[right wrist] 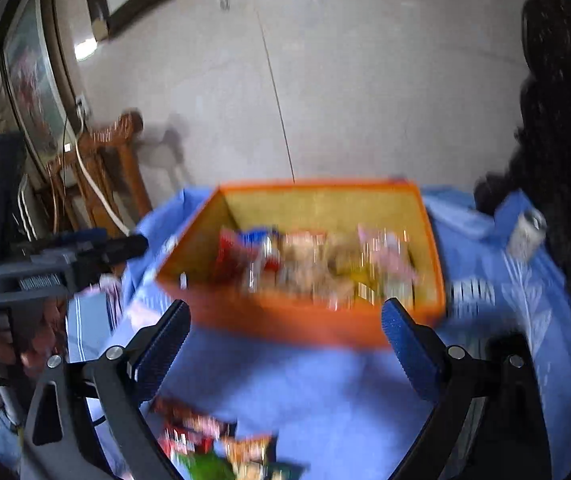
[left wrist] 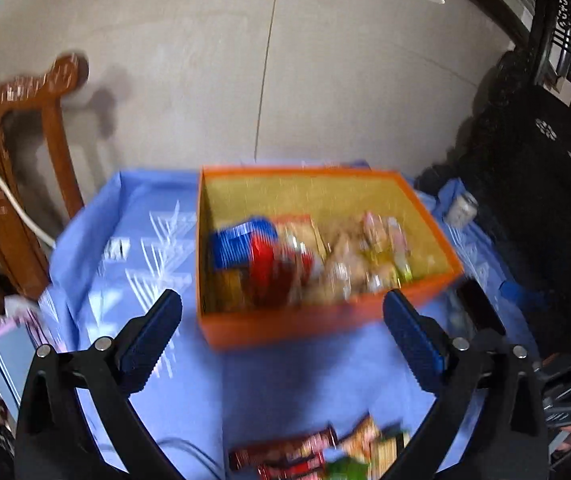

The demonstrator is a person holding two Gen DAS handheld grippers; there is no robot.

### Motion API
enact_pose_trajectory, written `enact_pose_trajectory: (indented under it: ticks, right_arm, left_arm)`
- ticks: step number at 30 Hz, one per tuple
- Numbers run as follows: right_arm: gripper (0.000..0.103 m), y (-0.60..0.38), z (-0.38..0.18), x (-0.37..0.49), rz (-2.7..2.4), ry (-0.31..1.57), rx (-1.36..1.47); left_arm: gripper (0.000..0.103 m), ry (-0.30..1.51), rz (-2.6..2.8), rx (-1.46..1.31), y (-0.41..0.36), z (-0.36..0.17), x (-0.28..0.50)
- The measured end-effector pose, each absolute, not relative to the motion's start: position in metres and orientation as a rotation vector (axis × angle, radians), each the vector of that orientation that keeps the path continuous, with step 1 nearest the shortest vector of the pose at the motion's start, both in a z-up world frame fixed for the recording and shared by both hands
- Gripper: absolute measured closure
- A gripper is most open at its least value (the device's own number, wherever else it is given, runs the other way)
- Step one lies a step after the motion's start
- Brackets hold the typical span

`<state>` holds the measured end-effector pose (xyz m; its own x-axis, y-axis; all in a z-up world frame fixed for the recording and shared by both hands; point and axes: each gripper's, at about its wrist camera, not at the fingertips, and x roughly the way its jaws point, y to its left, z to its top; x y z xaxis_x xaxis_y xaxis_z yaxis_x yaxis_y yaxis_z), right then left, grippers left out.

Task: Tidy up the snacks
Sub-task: 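Grasp the cracker pack with the right tool while the left tool grasps the red bag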

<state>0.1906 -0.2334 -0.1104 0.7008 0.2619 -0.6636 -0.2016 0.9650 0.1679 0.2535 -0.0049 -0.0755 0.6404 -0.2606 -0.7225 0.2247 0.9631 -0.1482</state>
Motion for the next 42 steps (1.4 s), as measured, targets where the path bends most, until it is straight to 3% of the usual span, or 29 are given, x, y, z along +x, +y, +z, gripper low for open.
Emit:
enact_pose_trajectory:
  ticks: [14,25,27,30,31,42]
  right_arm:
    - [0.006,-0.208,-0.237,0.119,0.236,1.078,0.125]
    - [0.007,-0.200,-0.254,0.122,0.257,1.128,0.086]
    - [0.012,-0.200,-0.260,0.122,0.272,1.142,0.096]
    - [0.035,-0.197,-0.266,0.121,0.283,1.148,0.074]
    - [0.053,-0.197,-0.265,0.121,0.298,1.152,0.071]
    - [0.054,-0.235,-0.239,0.102,0.231,1.072,0.153]
  left_arm:
    - [0.004,0.932,-0.251,-0.057,0.033,-0.119,0.170]
    - [0.004,0.944,-0.201,-0.086,0.052,-0.122,0.151]
    - [0.004,0.945,-0.201,-0.081,0.052,-0.122,0.150]
    - [0.004,0.949,-0.199,-0.067,0.051,-0.125,0.150]
    - [0.004,0.951,-0.197,-0.062,0.051,-0.127,0.151]
    - [0.004,1.017,-0.285,0.073,0.015,-0.172,0.148]
